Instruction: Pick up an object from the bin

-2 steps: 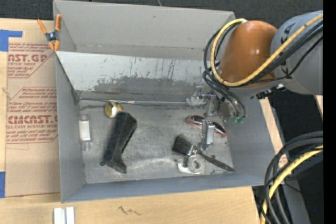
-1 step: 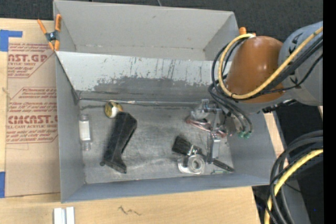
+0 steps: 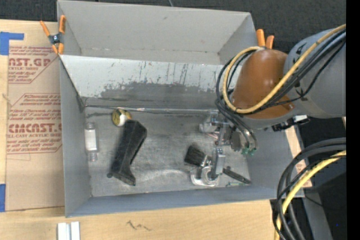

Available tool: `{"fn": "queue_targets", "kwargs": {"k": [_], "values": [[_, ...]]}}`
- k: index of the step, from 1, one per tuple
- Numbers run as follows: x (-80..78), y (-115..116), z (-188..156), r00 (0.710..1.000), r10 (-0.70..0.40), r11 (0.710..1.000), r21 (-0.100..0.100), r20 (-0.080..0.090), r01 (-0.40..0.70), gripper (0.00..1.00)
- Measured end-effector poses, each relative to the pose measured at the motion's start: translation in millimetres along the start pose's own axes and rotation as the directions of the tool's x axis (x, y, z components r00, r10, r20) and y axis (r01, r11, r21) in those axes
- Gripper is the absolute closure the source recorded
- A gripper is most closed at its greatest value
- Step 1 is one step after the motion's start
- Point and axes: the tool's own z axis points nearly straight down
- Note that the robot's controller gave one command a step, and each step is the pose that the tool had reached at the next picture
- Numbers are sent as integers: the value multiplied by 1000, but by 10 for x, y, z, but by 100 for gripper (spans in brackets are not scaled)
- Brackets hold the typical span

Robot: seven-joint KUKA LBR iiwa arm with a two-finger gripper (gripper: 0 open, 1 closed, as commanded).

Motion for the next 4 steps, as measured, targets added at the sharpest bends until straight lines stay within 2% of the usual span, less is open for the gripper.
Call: {"fn": "queue_targets", "kwargs": {"k": [1, 2, 4], "values": [[164, -36, 509, 1000, 1, 1000, 1, 2, -1, 0], [220, -197, 520, 990, 139, 990, -4, 10, -139, 100], [225, -193, 485, 990, 139, 990, -4, 7, -139, 100]]}}
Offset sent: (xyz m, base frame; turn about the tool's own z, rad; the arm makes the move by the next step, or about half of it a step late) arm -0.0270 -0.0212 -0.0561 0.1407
